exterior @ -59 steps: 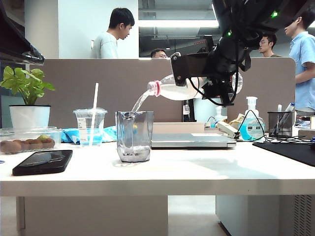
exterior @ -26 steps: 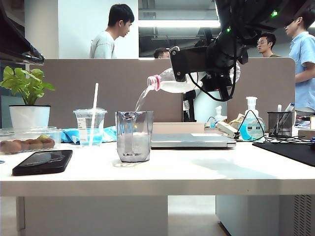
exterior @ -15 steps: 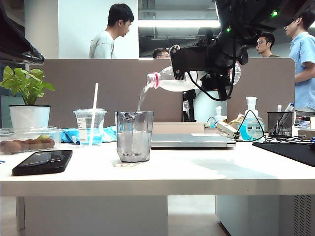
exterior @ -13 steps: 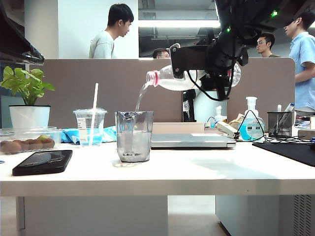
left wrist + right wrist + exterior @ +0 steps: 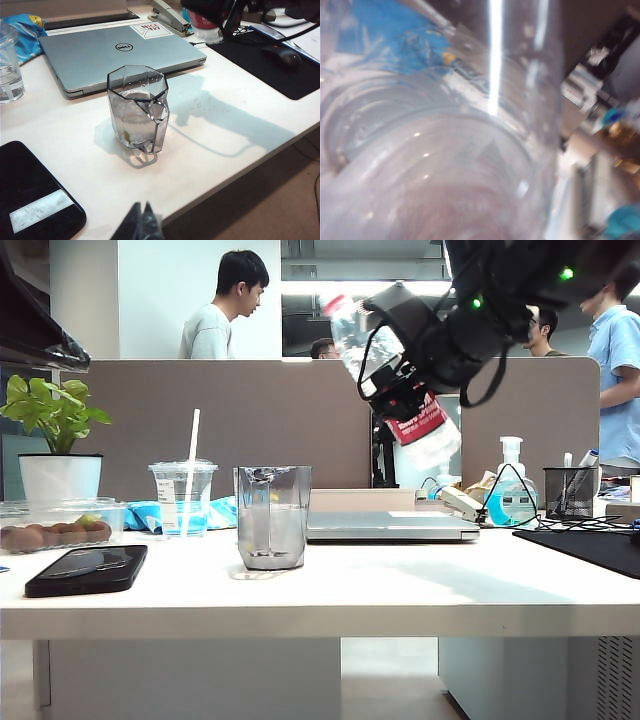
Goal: Pick up the mineral water bottle on the table and pour water into the mug until it's half full.
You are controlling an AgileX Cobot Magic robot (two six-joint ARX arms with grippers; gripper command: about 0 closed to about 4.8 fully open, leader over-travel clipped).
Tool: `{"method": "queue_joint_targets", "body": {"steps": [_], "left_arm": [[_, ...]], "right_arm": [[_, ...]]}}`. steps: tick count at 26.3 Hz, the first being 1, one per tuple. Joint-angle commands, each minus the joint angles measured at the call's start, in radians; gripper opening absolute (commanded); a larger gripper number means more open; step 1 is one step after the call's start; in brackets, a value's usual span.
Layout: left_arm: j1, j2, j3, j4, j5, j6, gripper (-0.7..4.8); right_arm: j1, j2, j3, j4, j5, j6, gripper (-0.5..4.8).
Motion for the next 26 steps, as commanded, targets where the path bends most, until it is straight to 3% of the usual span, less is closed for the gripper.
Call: {"method": "queue_joint_targets", "body": {"steps": [1,5,8,17,18,19,20,26], "left_arm": [[-0.001,-0.001,0.005,0.013,0.001,0.001,-0.04],[-0.001,-0.001,0.005,0.013,0.0,0.001,-0.04],[-0.001,-0.001,0.005,0.013,0.0,0.001,-0.04],[-0.001,-0.001,0.005,0.013,0.0,0.001,-0.04],[-0.001,-0.001,0.005,0.013,0.0,0.001,-0.04],[-0.001,-0.001,0.005,0.013,0.0,0.001,-0.04],[-0.001,-0.001,0.005,0.013,0.0,0.001,-0.03],[-0.001,-0.001,0.005,0.013,0.001,0.001,-0.04]], "right_arm": [[0.002,-0.006,-0.1,0.167,-0.012,0.137,2.44],[-0.009,0.014,-0.296,0.498,-0.039,0.354,2.47],[-0.013,0.094,-0.338,0.655,-0.037,0.439,2.47],[-0.011,0.231,-0.337,0.783,-0.039,0.486,2.47],[-0.011,0.232,-0.337,0.776,-0.053,0.487,2.57],[-0.011,0.232,-0.337,0.773,-0.064,0.491,3.1],[-0.011,0.232,-0.337,0.774,-0.069,0.492,3.28],[-0.011,0.232,-0.337,0.773,-0.099,0.499,3.54]]}}
